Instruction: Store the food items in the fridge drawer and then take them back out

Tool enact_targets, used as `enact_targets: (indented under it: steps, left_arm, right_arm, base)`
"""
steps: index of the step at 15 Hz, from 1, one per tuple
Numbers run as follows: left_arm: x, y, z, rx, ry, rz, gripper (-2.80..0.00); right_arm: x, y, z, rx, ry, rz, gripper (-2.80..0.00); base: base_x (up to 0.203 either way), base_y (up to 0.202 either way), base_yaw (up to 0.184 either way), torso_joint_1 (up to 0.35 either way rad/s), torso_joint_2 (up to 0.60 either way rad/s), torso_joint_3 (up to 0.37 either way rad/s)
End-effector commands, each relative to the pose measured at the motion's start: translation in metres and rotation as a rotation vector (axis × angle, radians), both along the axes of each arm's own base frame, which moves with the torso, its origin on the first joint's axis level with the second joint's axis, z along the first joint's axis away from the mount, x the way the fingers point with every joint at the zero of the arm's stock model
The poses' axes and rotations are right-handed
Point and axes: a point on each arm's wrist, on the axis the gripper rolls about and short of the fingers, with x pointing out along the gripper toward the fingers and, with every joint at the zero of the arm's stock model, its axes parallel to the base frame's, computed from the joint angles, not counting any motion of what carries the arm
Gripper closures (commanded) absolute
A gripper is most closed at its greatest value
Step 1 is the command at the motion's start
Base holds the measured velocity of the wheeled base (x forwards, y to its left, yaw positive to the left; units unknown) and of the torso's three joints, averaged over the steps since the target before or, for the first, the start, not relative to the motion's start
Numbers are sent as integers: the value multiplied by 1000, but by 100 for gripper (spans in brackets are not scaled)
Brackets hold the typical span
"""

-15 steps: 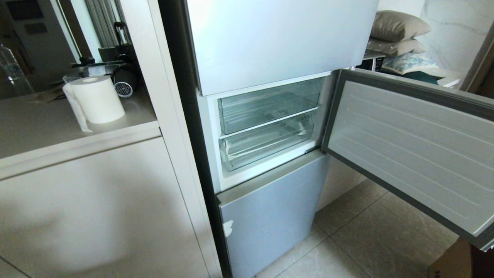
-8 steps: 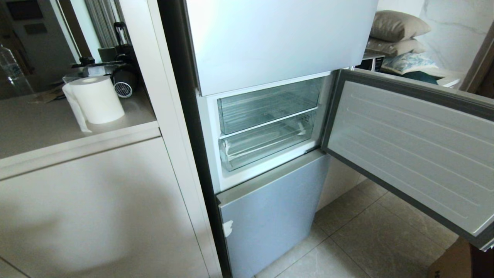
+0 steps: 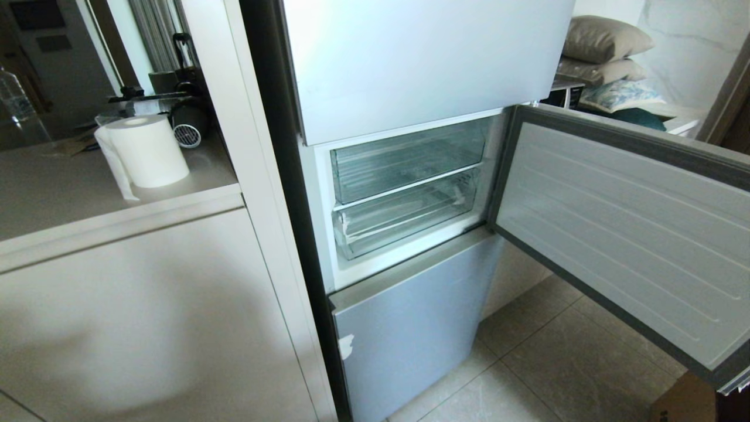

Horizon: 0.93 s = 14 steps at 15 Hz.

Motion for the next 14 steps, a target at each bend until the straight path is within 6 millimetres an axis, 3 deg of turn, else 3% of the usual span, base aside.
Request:
enact_targets:
  steps: [1, 3, 5, 7, 8, 11, 14]
  left_arm:
    - [0, 0, 0, 0, 2, -1, 0]
    - [0, 0, 0, 0, 2, -1, 0]
    - [0, 0, 0, 0, 2, -1, 0]
    - [0, 0, 0, 0, 2, -1, 0]
    - [0, 0, 0, 0, 2, -1, 0]
    - [0, 0, 0, 0, 2, 1, 0]
    - [0, 0, 0, 0, 2, 0, 0]
  right_arm:
    - [-15, 29, 21, -38, -22, 12, 0]
    - [-38, 54, 49, -118, -56, -4, 0]
    - [-68, 77, 91, -208, -99, -48, 0]
    - [-84, 90, 141, -199, -143, -89, 0]
    - [-86, 92, 151, -200, -160, -131, 0]
    - [-77, 77, 142, -219, -179, -300, 0]
    - [-70, 74, 112, -100, 17, -472, 0]
  base:
    - [0, 0, 0, 0, 0, 0]
    - [0, 0, 0, 0, 0, 0]
    - [0, 0, 0, 0, 0, 0]
    - [0, 0, 0, 0, 0, 0]
    - [0, 0, 0, 0, 0, 0]
    - [0, 0, 0, 0, 0, 0]
    - [0, 0, 0, 0, 0, 0]
